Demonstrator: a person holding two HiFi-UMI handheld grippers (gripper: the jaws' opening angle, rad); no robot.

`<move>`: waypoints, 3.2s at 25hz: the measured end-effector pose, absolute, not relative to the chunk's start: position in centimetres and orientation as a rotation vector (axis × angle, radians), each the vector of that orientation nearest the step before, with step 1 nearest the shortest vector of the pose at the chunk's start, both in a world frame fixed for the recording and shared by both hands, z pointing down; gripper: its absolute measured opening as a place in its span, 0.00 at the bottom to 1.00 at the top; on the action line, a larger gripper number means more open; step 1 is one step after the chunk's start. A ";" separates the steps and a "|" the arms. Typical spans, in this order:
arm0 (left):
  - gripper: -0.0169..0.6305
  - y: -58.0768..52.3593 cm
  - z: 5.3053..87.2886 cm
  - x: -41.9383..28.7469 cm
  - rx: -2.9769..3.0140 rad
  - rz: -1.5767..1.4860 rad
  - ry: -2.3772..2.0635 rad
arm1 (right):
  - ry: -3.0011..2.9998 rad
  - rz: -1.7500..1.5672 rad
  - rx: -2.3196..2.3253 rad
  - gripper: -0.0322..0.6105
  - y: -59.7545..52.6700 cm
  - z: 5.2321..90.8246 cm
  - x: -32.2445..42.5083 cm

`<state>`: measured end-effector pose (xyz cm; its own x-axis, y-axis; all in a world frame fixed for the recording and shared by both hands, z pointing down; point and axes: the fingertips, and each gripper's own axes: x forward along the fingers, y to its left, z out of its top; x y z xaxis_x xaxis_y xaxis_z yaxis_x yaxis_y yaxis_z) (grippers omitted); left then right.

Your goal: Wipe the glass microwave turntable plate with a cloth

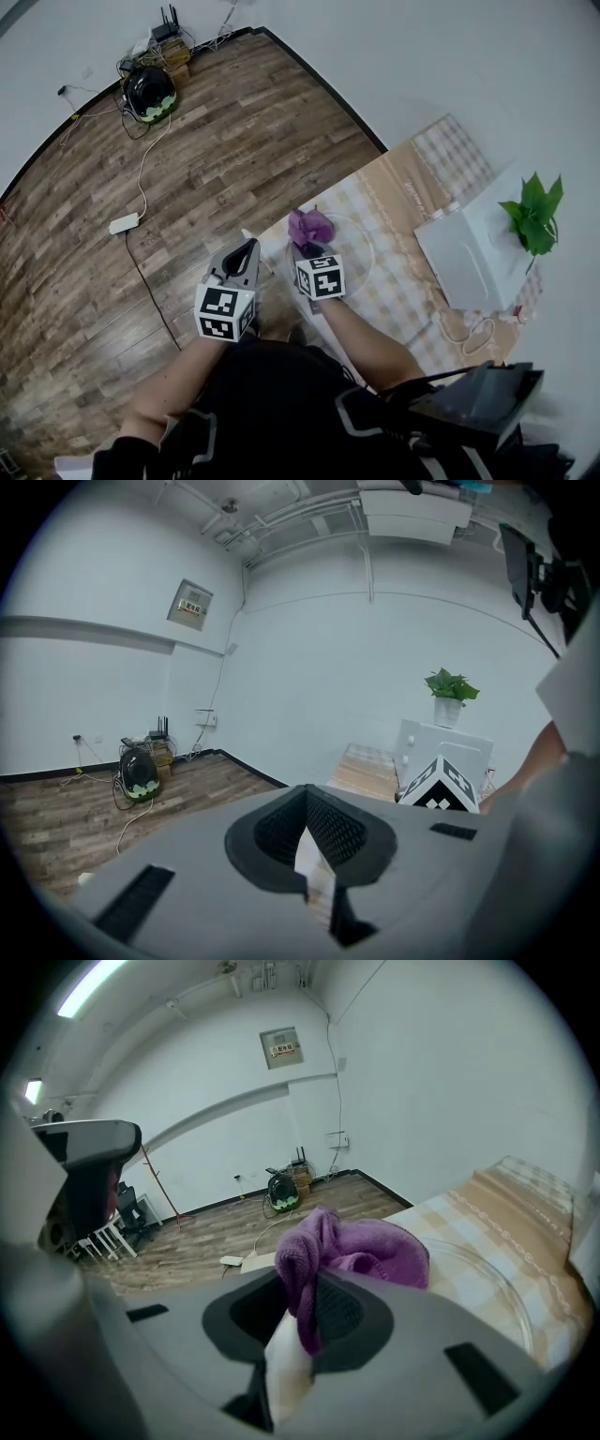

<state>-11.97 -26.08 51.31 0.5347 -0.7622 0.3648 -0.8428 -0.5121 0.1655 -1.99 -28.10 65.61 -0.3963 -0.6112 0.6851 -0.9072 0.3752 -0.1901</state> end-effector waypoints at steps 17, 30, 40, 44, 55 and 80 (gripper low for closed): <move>0.04 -24.9 49.1 -9.2 2.574 0.313 -1.250 | -2.283 0.878 1.386 0.16 -27.6 59.6 0.5; 0.04 -25.8 49.1 -3.8 2.618 0.338 -1.177 | -2.153 0.711 1.756 0.16 -29.8 55.0 15.4; 0.04 -25.6 50.3 -3.7 2.610 0.420 -1.146 | -1.945 0.653 1.609 0.16 -29.3 63.5 16.9; 0.04 -25.5 50.7 -4.9 2.583 0.424 -1.174 | -1.937 0.660 1.518 0.16 -28.0 65.7 14.6; 0.04 -24.6 51.1 -6.7 2.537 0.403 -1.228 | -2.024 0.656 1.330 0.16 -25.6 66.3 7.3; 0.04 -22.0 50.1 -9.4 2.481 0.357 -1.332 | -2.226 0.873 1.106 0.16 -20.1 64.3 -3.5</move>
